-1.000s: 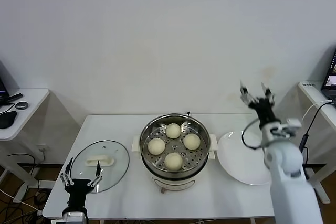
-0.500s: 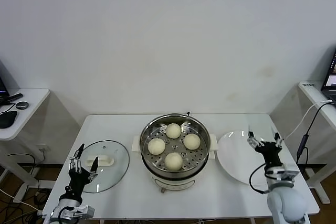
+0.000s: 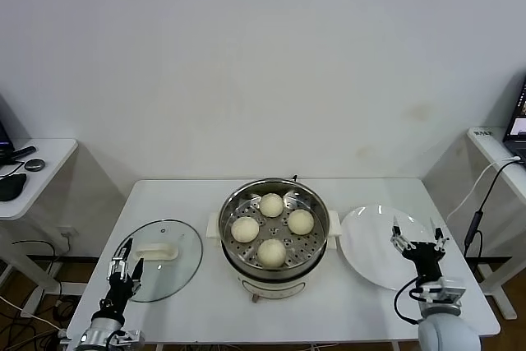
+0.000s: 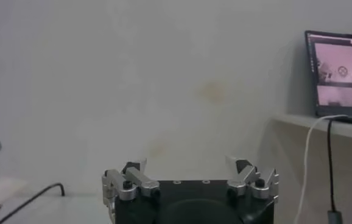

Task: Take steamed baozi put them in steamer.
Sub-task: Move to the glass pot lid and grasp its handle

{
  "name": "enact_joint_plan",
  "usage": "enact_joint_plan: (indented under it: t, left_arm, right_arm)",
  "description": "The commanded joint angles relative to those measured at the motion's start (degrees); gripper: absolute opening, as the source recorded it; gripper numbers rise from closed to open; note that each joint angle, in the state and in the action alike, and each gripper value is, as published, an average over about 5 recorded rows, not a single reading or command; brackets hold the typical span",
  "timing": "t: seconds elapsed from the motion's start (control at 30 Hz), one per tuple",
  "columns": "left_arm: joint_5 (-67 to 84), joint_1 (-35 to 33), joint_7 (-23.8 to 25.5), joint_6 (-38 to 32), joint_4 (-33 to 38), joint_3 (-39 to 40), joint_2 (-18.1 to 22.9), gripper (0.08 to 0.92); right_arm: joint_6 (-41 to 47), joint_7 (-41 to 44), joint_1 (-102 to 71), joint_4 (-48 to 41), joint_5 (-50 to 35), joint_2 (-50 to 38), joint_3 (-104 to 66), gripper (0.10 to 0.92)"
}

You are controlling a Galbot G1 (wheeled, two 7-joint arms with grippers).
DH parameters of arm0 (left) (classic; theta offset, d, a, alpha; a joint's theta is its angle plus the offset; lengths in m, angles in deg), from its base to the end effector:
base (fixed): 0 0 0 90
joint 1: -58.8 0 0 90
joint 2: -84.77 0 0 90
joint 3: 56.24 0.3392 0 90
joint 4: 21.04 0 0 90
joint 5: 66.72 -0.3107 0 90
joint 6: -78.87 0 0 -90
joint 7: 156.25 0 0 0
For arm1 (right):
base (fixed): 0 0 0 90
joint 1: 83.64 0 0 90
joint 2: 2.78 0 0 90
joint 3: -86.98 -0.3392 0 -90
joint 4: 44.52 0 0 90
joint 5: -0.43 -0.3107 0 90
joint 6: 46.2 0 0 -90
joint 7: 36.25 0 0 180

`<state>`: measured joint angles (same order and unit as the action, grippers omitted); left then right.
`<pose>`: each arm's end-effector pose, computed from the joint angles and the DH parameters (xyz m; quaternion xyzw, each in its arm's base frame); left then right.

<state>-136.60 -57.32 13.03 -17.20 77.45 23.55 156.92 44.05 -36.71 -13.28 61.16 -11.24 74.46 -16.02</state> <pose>0.1560 0.1418 -0.3688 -0.0182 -0.7103 -0.7030 0.0314 0.1958 -0.1220 -0.3184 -0.0796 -0.9960 0.0381 0.0160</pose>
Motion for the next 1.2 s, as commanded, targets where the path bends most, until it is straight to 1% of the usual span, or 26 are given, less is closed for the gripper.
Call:
enact_joint_plan:
  t: [0.03, 0.17, 0.27, 0.47, 0.83, 1.03, 1.2]
  left_arm:
    - [-3.58, 2.47, -3.6, 2.91, -5.84, 2.16, -0.91, 0.823]
    - [-3.59, 4.35, -2.57, 2.93, -7.73, 2.94, -0.04, 0.823]
    - [-3.91, 5.86, -2.83, 2.83, -9.65, 3.57, 0.08, 0.823]
    - [-4.12, 8.2, -3.5, 2.69, -11.73, 4.45, -1.12, 0.823]
    - [-3.09, 11.15, -2.09, 2.65, -14.39, 5.14, -3.35, 0.823]
    - [-3.24, 12.64, -0.56, 2.72, -15.38, 5.96, -3.32, 0.823]
    - [-3.64, 14.43, -1.11, 2.84, -17.09, 6.05, -3.16, 0.823]
  right_arm:
    - [-1.09, -0.73, -1.4, -0.97, 2.61, 1.22, 0.25, 0.823]
    - [-1.54, -0.87, -1.32, -1.4, 2.84, 1.72, 0.36, 0.823]
    - [-1.7, -0.87, -1.36, -1.55, 2.9, 1.95, 0.35, 0.823]
    - [-2.17, -0.81, -1.41, -1.85, 2.9, 1.98, 0.02, 0.823]
    - [-2.61, -0.51, -0.98, -2.86, 2.93, 2.04, -0.8, 0.823]
    - [-2.81, -0.45, -0.99, -3.04, 2.93, 2.19, -1.01, 0.823]
    - [-2.98, -0.36, -1.01, -3.25, 2.91, 2.34, -1.32, 0.823]
